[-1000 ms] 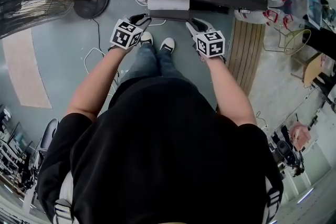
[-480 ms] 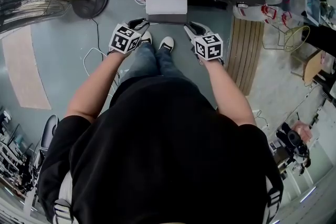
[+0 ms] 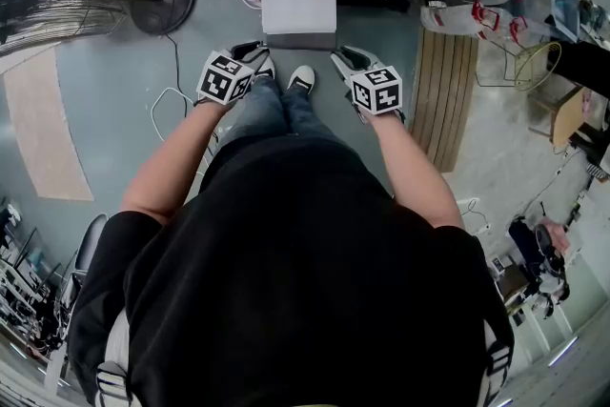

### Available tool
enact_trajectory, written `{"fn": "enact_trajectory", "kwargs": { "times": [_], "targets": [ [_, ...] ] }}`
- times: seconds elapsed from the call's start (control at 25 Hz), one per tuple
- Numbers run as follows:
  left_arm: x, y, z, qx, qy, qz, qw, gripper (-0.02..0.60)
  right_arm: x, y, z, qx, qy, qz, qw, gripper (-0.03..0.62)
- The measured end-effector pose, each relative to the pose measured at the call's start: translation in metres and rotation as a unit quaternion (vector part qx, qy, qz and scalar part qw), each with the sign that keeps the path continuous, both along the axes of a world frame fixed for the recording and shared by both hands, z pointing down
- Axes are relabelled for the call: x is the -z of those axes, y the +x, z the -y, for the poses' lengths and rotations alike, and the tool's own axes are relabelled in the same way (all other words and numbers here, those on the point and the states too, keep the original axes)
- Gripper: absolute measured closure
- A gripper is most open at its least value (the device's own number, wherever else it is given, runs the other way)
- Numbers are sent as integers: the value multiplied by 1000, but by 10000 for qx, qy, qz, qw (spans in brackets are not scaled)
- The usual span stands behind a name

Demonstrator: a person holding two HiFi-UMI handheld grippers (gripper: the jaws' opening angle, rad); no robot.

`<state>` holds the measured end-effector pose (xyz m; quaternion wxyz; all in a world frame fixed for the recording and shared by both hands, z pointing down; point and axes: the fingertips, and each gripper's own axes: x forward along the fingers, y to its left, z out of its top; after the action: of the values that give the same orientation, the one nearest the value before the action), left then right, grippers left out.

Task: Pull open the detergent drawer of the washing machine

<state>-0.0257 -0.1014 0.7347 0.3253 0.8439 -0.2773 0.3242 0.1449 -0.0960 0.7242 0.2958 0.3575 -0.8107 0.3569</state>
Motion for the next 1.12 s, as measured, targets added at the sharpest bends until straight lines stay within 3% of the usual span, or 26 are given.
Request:
{"fn": "enact_trajectory", "kwargs": {
  "times": [1.12],
  "targets": [
    [-21,3,-29,-327,-206,-8,9993,459,-22,2,-31,143,-319,47,9994,485]
  ]
}}
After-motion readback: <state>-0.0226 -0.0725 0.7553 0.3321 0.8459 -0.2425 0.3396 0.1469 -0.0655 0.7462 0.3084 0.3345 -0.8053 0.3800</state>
